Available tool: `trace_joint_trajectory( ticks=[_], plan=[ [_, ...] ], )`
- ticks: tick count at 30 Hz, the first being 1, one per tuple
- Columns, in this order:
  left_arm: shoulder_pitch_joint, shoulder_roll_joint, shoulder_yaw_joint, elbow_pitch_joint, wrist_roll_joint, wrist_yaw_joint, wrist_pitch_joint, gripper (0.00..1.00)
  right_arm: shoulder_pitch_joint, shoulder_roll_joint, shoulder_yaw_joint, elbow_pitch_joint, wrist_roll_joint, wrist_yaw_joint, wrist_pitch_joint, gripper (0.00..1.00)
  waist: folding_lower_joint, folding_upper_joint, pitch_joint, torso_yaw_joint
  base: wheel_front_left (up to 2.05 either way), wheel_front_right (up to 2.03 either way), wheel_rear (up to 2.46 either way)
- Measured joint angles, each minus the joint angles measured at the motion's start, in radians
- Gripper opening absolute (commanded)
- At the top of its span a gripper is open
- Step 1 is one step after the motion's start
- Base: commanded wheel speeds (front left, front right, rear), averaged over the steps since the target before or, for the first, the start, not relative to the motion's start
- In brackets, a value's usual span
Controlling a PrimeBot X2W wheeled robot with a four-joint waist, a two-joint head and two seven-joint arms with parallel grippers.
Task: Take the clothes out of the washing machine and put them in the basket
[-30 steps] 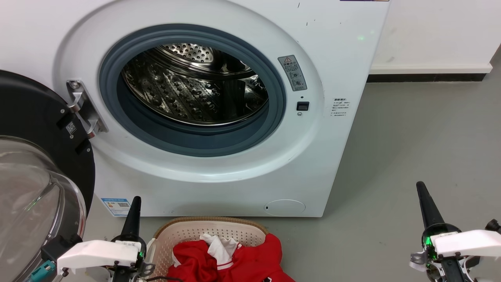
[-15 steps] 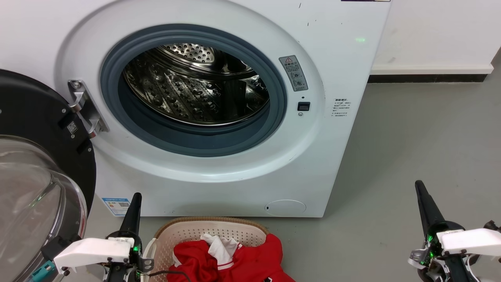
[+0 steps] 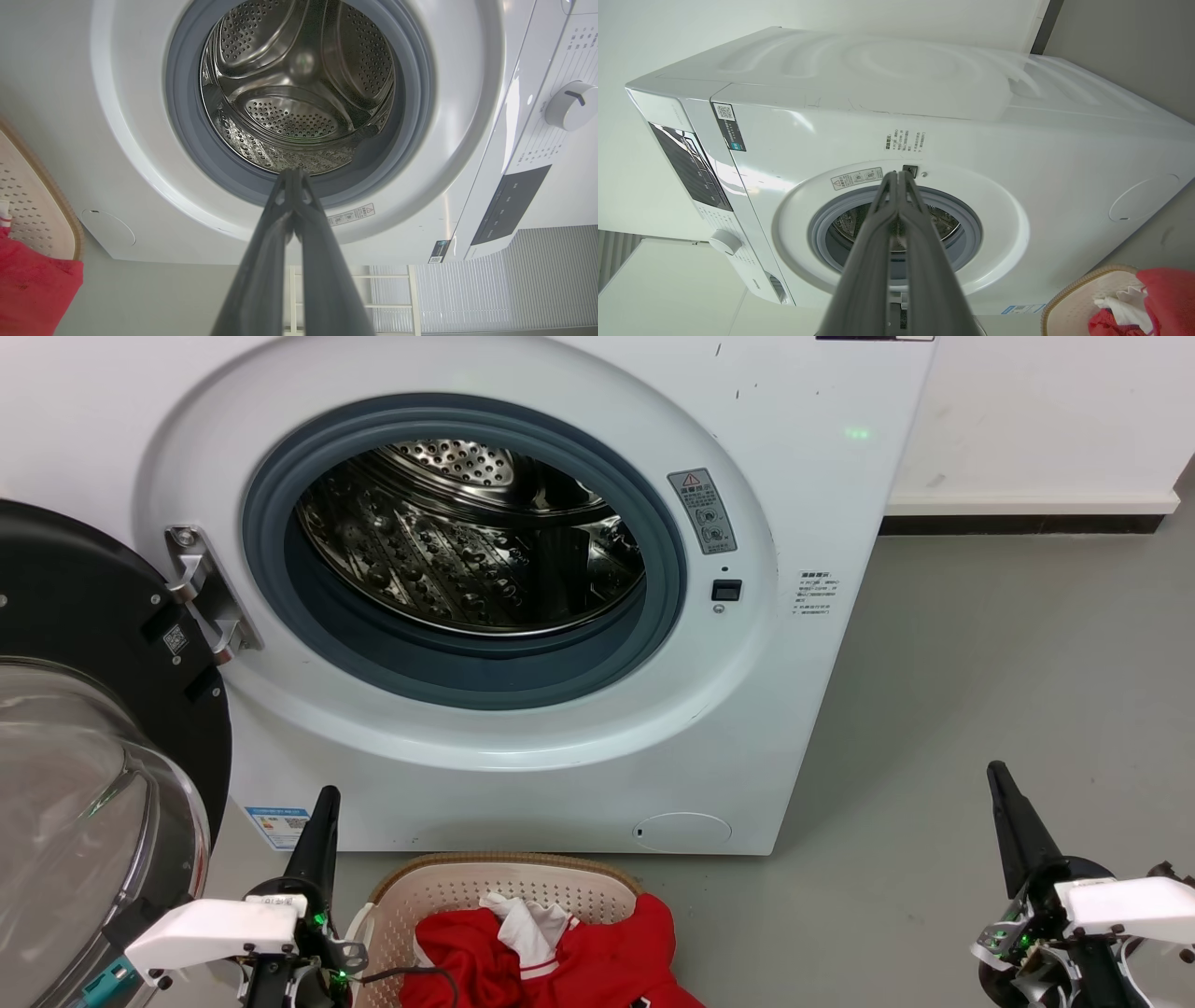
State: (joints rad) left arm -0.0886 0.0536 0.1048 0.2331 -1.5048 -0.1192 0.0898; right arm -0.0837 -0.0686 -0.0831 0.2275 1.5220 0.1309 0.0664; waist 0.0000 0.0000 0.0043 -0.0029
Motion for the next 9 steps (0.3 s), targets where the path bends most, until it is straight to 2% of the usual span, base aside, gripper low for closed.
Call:
trace_joint_trajectory(
  ticks=[9],
  plan=[
    [-0.01, -0.001, 0.005, 0.009, -0.068, -0.006, 0.014, 0.0, -0.01, 0.0, -0.004, 0.009, 0.068, 0.0, 0.018, 0.0, 0.0, 0.0, -0.001, 0.002, 0.0, 0.0, 0.0]
  ],
)
